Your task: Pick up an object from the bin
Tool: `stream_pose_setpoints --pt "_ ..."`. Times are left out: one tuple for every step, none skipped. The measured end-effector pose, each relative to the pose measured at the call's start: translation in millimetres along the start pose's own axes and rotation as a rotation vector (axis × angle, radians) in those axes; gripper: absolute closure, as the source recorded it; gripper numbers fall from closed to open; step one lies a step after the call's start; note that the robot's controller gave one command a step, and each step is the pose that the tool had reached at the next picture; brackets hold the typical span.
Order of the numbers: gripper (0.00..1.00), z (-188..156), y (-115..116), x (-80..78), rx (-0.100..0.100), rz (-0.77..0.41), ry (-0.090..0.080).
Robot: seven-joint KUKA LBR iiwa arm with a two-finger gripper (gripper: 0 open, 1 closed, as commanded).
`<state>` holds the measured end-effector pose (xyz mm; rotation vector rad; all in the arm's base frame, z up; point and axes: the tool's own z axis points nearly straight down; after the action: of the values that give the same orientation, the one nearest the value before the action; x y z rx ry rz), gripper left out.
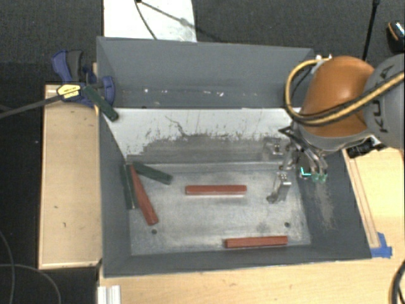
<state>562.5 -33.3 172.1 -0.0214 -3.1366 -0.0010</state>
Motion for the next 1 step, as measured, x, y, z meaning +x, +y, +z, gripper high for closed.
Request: stream_pose_setpoints --pt "0.0 105.4 25.2 -14.3 -0.001 -0.161 -0.001"
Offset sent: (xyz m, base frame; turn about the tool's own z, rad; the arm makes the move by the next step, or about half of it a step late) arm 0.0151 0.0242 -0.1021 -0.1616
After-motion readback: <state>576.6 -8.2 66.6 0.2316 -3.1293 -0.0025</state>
